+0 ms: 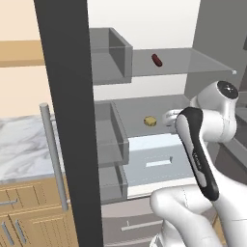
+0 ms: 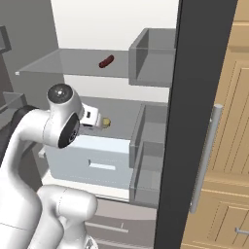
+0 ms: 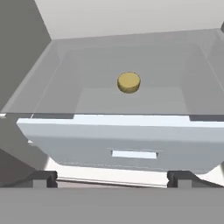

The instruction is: Retrieve the sausage and cheese from the fridge and place them on the cutting board on the counter.

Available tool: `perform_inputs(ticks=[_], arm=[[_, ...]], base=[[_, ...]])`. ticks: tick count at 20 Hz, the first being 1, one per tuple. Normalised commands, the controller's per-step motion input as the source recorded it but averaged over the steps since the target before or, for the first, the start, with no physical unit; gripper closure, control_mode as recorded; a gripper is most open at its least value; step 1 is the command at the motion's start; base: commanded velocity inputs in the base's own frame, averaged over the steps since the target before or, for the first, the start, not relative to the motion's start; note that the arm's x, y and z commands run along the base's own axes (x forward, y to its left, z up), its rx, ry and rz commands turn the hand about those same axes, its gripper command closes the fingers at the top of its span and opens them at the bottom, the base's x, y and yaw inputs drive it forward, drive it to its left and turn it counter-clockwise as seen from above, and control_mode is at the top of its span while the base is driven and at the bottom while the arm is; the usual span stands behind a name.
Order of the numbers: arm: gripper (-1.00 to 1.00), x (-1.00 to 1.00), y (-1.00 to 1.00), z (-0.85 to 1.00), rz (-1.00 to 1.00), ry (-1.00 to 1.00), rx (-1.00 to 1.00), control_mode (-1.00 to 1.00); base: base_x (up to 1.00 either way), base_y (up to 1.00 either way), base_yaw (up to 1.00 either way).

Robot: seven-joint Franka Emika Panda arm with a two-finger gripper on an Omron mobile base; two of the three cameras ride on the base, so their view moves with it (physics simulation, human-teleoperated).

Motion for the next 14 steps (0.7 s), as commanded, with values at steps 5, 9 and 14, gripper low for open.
perform_inputs(ticks=[5, 9, 14], arm=[[-1.0, 0.74, 0.0, -0.26, 0.0, -0.02, -0.02, -1.0], [-1.0, 0.77, 0.0, -0.53, 0.0, 0.0, 0.0, -1.0], [-1.0, 0.53, 0.0, -0.43, 0.0, 0.0, 0.0, -1.0]], base=[[0.0, 0.0, 0.0], [0.0, 0.0, 0.0], [0.0, 0.0, 0.0]])
